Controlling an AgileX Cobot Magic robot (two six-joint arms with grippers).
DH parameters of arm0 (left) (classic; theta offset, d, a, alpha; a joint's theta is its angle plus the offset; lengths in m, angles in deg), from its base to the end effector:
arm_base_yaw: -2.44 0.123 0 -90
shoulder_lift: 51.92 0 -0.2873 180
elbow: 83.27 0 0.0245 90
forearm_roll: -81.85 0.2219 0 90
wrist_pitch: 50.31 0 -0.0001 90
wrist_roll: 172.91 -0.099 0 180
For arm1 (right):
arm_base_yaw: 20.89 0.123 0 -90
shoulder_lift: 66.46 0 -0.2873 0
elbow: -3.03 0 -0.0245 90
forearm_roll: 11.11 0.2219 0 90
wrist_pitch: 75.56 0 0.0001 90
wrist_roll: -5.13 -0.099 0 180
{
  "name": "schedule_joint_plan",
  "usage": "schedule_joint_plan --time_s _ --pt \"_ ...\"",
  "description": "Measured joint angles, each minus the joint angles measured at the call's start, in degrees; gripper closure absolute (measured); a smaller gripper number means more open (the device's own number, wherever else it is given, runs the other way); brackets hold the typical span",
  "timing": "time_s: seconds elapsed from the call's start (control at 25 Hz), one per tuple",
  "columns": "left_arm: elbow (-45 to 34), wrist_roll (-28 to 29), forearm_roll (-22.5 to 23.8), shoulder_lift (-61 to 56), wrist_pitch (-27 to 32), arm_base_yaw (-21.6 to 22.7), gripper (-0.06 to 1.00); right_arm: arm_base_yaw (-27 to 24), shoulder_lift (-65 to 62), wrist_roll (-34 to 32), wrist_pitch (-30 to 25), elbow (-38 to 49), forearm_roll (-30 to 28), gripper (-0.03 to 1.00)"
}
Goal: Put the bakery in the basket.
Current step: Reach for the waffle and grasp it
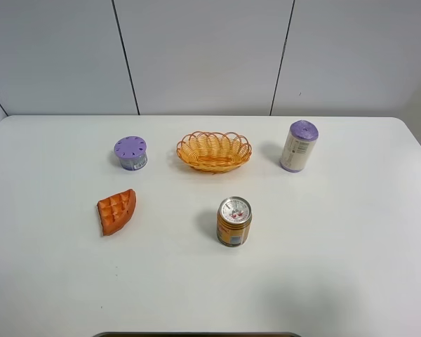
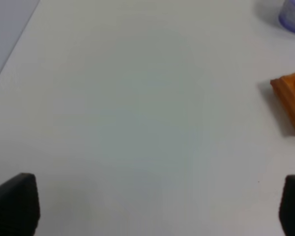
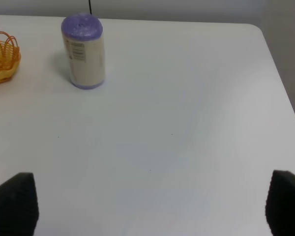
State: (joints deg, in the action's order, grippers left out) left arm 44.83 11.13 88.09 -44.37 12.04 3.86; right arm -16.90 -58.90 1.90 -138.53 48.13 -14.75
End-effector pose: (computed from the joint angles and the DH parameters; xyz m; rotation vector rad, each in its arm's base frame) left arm -0.0226 0.0090 0.2428 -0.1044 2.1197 0.1053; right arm -0.0337 -0.0080 0.2721 -0.0066 2.0165 0.0047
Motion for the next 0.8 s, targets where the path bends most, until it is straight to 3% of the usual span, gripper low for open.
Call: schedule_joint_plan --time_s 0.8 --pt "0.00 0.00 0.00 0.00 0.00 0.00 -0.05 0.00 0.00 0.00 0.00 0.00 0.00 0.05"
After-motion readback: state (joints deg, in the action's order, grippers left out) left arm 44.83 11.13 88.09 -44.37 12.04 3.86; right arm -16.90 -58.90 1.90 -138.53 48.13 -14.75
